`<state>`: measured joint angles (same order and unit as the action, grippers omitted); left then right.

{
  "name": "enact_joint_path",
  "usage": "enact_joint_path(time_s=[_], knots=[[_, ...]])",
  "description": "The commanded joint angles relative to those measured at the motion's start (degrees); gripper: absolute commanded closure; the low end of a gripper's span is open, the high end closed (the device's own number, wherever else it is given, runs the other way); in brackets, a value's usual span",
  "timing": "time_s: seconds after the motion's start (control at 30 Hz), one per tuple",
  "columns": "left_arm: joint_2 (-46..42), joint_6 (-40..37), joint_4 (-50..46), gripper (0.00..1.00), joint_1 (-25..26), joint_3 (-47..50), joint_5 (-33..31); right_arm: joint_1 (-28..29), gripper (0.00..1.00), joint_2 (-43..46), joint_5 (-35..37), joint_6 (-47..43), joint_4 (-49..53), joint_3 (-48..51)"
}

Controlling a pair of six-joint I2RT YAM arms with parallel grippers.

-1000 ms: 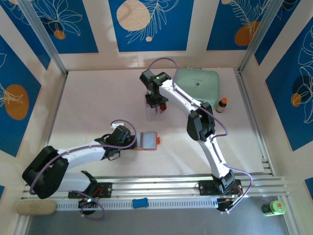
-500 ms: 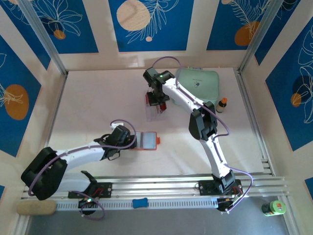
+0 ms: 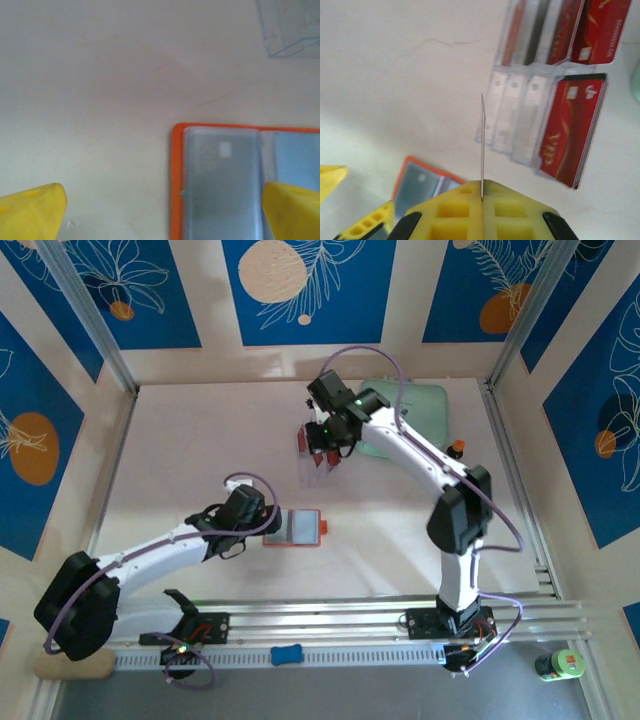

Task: Put the credit cards into the card holder

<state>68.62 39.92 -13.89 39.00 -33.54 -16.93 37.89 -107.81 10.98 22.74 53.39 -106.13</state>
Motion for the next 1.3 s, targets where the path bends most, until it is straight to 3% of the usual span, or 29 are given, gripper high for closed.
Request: enact_joint_path(time_s=[0.0, 0.13, 0.27, 0.53, 0.77, 1.27], knots=[[1.07, -2.46, -4.48, 0.00, -0.69, -3.47, -0.02, 0.26, 1.00, 8.09, -7.36, 4.47, -12.47, 12.81], [3.30, -4.31, -6.71, 0.00, -0.71, -4.93, -0.73, 0.59, 1.00, 18.10, -14.94, 12.20, -31.94, 33.33], [5.12, -5.29, -8.35, 0.00, -0.72, -5.35, -1.28, 1.80, 1.00, 23.76, -17.62, 20.83, -51.69, 51.43], [7.05, -4.35, -9.06, 0.00, -0.61, -3.57, -2.96, 6.62, 1.00, 21.04, -14.84, 30.49, -76.42, 67.42], [7.76, -3.46, -8.64, 0.00, -0.56, -2.46, -3.18, 9.74, 1.00, 15.62, -11.38, 32.83, -85.29, 69.12], [7.25, -1.82, -7.64, 0.00, -0.51, 0.57, -2.56, 11.68, 1.00, 13.18, -5.58, 33.16, -86.26, 69.92]])
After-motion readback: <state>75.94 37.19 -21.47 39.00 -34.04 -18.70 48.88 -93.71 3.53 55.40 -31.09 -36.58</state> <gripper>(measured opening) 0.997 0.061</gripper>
